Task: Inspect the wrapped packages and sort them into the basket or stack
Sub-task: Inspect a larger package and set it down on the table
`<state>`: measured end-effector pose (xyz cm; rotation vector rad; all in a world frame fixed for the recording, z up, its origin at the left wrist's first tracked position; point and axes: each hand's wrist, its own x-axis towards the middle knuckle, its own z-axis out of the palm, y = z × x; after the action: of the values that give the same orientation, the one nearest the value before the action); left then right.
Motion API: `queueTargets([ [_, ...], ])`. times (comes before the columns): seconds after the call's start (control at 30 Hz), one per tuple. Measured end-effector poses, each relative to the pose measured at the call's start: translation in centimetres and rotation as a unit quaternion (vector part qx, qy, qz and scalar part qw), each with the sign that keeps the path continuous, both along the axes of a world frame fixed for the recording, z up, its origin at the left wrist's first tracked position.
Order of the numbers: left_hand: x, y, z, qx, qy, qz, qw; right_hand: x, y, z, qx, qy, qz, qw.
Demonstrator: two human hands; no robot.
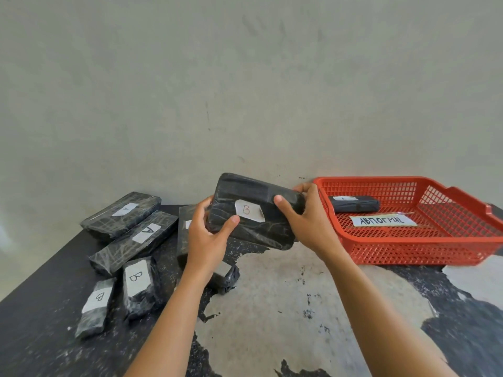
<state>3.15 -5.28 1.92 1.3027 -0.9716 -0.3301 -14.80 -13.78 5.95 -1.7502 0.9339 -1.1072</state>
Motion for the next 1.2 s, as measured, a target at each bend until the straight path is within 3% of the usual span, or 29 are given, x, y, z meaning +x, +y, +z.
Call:
queueTargets([
  [0.13,0.0,-0.3,-0.7,0.009,-0.002,-0.026,1.000,0.1,-0.3,0.0,-0.030,0.005,-0.054,0.998],
  [0.4,0.1,-0.3,-0.3,0.027,0.011,-0.038,0.999,-0.2,-0.1,0.4,-0.061,0.007,-0.049,0.997],
  [0.57,0.2,-0.3,0.2,0.018,0.009,0.047,0.999,-0.2,0.1,0.2,-0.112,0.057,-0.042,0.991],
  [0.73,0.0,-0.3,0.3,0.019,-0.009,0.065,0.998,-0.3,-0.3,0.1,-0.139,0.097,-0.051,0.984],
  [0.9,-0.1,0.1,1.0,0.070,0.007,-0.010,0.997,-0.2,-0.6,-0.1,-0.168,0.090,-0.047,0.981],
  [1.03,-0.1,0.2,1.7,0.065,0.045,-0.007,0.997,0.0,-0.6,-0.3,-0.210,0.089,-0.018,0.974],
  [1.2,-0.3,0.2,1.8,0.020,0.074,-0.022,0.997,-0.5,-0.3,0.3,-0.135,0.105,0.046,0.984],
])
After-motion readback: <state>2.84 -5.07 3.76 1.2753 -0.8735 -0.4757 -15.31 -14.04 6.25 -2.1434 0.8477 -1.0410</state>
